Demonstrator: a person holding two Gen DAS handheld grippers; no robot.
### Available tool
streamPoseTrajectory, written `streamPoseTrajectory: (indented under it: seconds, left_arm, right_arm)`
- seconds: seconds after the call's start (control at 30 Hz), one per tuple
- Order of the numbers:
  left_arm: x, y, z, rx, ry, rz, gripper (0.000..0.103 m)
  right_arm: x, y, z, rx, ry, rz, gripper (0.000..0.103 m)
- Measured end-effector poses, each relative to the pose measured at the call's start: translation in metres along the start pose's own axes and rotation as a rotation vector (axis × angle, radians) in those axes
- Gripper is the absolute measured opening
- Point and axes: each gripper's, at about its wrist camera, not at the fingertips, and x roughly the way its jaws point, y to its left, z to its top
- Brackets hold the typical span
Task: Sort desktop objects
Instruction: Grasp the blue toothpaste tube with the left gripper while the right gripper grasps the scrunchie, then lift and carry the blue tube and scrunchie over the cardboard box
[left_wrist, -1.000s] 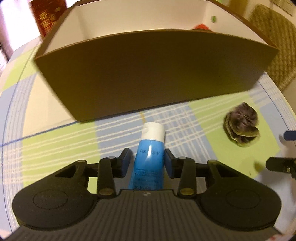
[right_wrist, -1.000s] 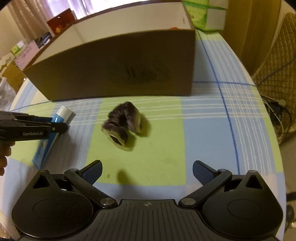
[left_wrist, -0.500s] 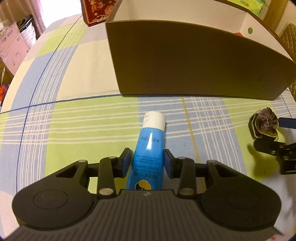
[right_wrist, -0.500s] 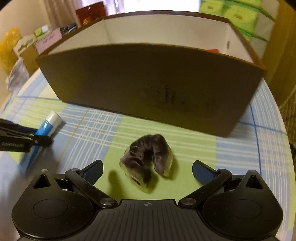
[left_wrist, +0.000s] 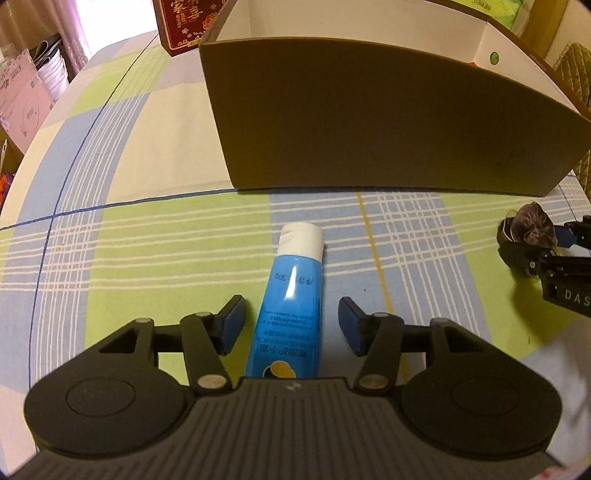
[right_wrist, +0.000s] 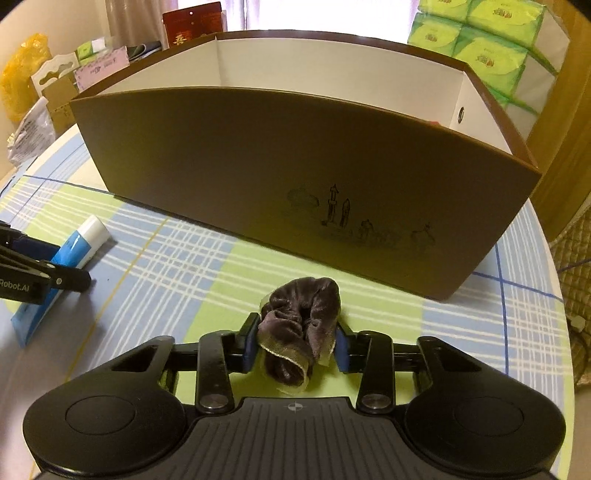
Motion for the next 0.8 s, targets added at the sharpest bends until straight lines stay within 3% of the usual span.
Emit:
streamPoseTrajectory:
  seconds: [0.5,0.63,0.8]
  left_arm:
    - [0.0004,0.0055,-0.0006,0.032,-0.027,-0.017,0.051]
    - [-0.0009,0.0057,-0.0006,0.048,-0.039,-0.028,0.033]
    - [-0.002,0.0061,-0.0022,0.054,-0.043,-0.031,0.029]
  right_arm:
    - [-0.004,-0.0004,-0.0043,0.005,-0.004,0.001,0.035]
    - [-0.0038,-0.0013,-0.0048,0.007,-0.005,-0.001,0.035]
    - [-0.0035,-0.0014,-0.0056,0.006,-0.005,-0.003,0.035]
